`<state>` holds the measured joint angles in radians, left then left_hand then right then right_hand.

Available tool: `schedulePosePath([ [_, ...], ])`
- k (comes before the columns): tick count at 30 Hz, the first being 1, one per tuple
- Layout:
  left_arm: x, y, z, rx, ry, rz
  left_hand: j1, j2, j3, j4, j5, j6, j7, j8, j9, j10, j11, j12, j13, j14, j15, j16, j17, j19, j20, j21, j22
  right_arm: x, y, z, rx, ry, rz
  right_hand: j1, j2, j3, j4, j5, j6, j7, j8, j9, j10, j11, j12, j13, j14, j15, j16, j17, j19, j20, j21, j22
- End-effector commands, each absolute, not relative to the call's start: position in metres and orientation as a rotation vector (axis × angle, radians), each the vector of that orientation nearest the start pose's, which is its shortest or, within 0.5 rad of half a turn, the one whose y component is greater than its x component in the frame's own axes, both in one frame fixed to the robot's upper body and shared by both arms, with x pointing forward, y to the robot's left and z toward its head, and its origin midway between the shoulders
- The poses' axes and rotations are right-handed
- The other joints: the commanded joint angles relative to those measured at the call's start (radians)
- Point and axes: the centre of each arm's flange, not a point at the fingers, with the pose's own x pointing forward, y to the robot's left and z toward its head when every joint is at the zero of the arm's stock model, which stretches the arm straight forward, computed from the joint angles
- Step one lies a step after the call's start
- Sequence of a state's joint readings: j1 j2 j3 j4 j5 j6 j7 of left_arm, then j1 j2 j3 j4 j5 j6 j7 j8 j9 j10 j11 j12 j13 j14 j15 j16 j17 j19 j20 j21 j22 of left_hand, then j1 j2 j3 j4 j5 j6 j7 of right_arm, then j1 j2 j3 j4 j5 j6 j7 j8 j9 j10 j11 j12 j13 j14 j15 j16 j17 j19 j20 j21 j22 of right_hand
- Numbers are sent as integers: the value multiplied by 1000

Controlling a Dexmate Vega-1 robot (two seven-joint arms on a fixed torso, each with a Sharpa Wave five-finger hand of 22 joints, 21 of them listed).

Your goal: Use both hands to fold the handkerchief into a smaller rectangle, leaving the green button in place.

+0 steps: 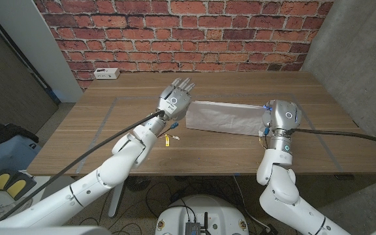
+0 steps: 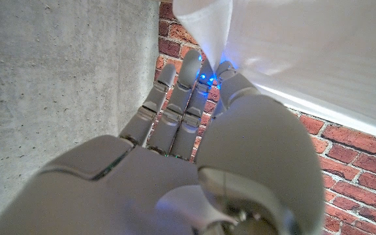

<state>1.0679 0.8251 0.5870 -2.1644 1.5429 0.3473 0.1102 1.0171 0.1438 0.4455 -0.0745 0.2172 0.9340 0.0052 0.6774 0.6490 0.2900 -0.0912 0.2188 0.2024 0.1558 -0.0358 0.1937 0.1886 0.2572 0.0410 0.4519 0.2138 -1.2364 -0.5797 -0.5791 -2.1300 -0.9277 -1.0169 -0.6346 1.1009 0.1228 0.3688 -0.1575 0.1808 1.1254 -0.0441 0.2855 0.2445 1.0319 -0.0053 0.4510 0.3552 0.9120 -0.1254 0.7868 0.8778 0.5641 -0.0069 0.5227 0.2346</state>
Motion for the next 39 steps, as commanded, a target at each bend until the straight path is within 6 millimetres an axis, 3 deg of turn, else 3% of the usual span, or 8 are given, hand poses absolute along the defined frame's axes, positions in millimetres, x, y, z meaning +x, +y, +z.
schedulePosePath([
  [1, 482, 123, 25, 2074, -1121, 560, 2, -6, 11, 0, 2, 23, -35, 11, 7, 4, -5, 2, 3, 3, -4, 6, 2, 6, -8, 6, 1, 483, -243, -56, -1231, -504, -888, -10, 0, 8, 2, -1, 52, 52, -2, 2, -7, -2, -4, 2, -5, -85, 0, 6, -8, -2, 5, 3],
  [31, 528, 110, 26, 2117, -1049, 511, -11, -16, 24, -2, -4, 18, -44, 39, 31, 11, -9, -3, 3, 4, -7, 2, 2, 3, -11, 15, -2, 533, -252, -41, -1322, -466, -791, -19, 0, 26, -1, -1, 50, 50, -9, 4, -9, -2, -12, 5, -6, -86, -3, 27, -18, -2, 20, 1],
  [39, 540, 110, 24, 2115, -1034, 501, -15, -18, 28, -3, -6, 14, -43, 40, 28, 15, -10, -4, 3, 6, -7, 2, 2, 3, -11, 18, -3, 549, -250, -35, -1390, -445, -754, -30, 5, 28, 5, -3, 32, 29, -22, -1, -38, -14, -31, 0, -16, -87, 1, 44, -27, -4, 25, 0],
])
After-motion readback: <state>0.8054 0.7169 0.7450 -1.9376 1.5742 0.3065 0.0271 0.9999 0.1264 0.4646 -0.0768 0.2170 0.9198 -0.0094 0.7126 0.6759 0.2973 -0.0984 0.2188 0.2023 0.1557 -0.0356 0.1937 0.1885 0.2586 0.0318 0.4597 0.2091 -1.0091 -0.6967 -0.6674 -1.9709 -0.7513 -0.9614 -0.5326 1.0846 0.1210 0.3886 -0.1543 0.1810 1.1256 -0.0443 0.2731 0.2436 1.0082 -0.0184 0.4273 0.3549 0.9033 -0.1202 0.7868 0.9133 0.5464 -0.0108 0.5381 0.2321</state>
